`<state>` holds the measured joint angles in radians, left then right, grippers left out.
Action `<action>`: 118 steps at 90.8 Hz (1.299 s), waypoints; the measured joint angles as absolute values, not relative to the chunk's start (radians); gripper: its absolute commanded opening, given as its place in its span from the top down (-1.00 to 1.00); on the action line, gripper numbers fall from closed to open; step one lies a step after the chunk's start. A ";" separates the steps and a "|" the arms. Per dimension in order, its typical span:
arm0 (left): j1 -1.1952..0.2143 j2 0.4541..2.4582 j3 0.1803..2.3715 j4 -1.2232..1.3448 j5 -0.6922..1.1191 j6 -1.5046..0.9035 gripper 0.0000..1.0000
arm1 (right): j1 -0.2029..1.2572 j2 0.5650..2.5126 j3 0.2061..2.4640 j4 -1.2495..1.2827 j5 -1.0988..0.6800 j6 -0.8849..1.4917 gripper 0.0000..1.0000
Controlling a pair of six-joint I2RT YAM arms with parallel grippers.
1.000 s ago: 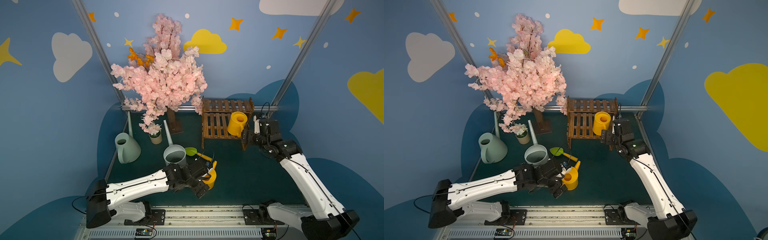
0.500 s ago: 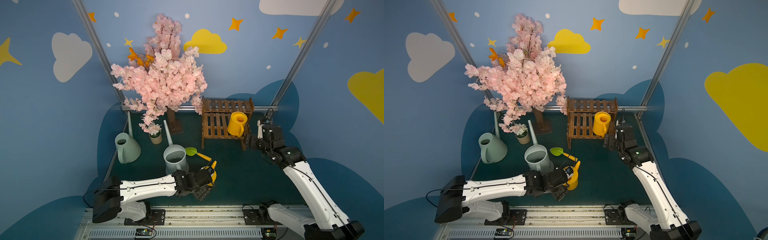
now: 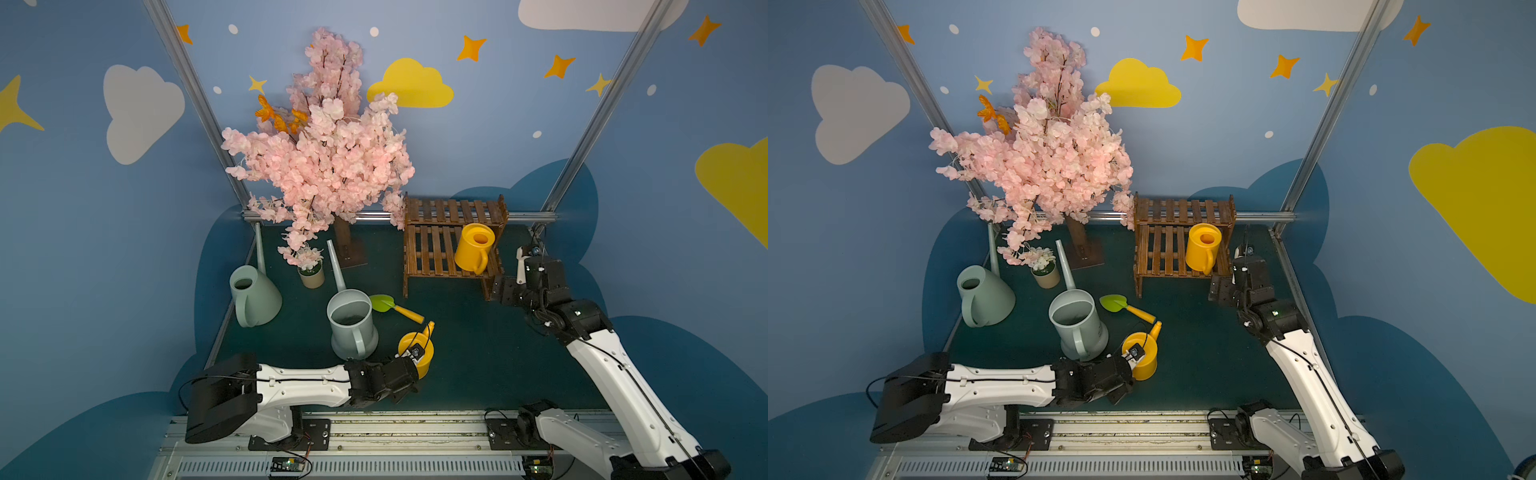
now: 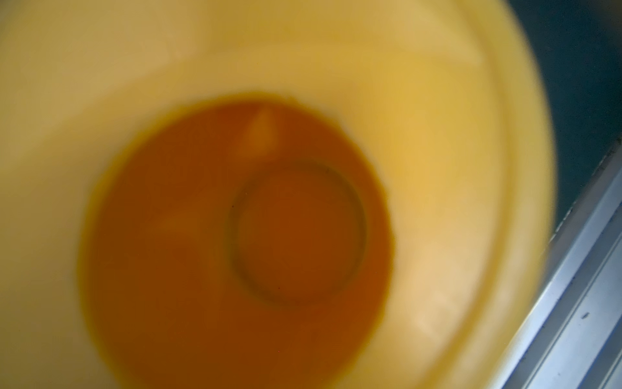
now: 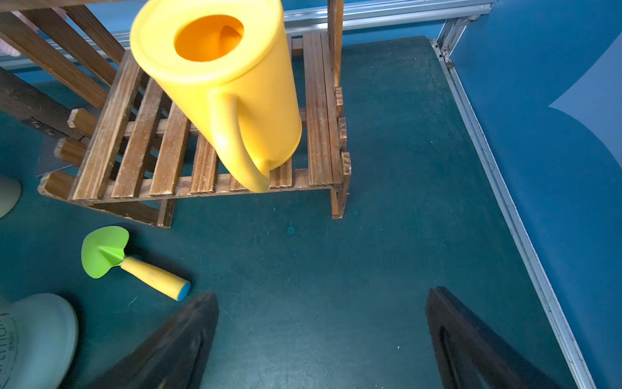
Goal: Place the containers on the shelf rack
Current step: 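Pick up a container from the center of the board.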
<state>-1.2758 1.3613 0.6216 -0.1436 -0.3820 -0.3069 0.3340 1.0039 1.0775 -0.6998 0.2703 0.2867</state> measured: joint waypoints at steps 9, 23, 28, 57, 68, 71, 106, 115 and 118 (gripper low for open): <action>-1.279 1.362 0.573 -0.054 -0.401 -0.295 0.19 | 0.331 0.986 1.060 -0.700 0.273 0.293 -0.94; -1.279 1.385 0.544 0.058 -0.423 -0.273 0.38 | 0.329 0.967 1.050 -0.702 0.279 0.303 -0.94; -1.280 1.402 0.544 0.090 -0.425 -0.265 0.48 | 0.329 0.962 1.048 -0.705 0.282 0.307 -0.94; -1.286 1.402 0.545 0.126 -0.419 -0.243 0.89 | 0.329 0.907 1.031 -0.720 0.302 0.319 -0.94; -1.286 1.377 0.572 0.057 -0.418 -0.255 0.93 | 0.329 0.884 1.022 -0.729 0.307 0.323 -0.94; -1.286 1.371 0.591 0.029 -0.418 -0.263 0.93 | 0.329 0.878 1.022 -0.733 0.307 0.326 -0.94; -1.248 1.320 0.833 -0.235 -0.388 -0.391 0.95 | 0.329 0.840 1.024 -0.775 0.306 0.338 -0.94; -1.235 1.320 0.884 -0.294 -0.410 -0.431 0.95 | 0.329 0.834 1.030 -0.785 0.302 0.337 -0.95; -1.232 1.320 0.902 -0.313 -0.424 -0.444 0.95 | 0.329 0.832 1.032 -0.788 0.300 0.338 -0.95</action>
<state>-1.2324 1.3197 0.9016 -0.3134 -0.4236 -0.4442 0.3286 0.8322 1.0321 -0.7876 0.3004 0.3378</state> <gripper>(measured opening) 0.184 0.973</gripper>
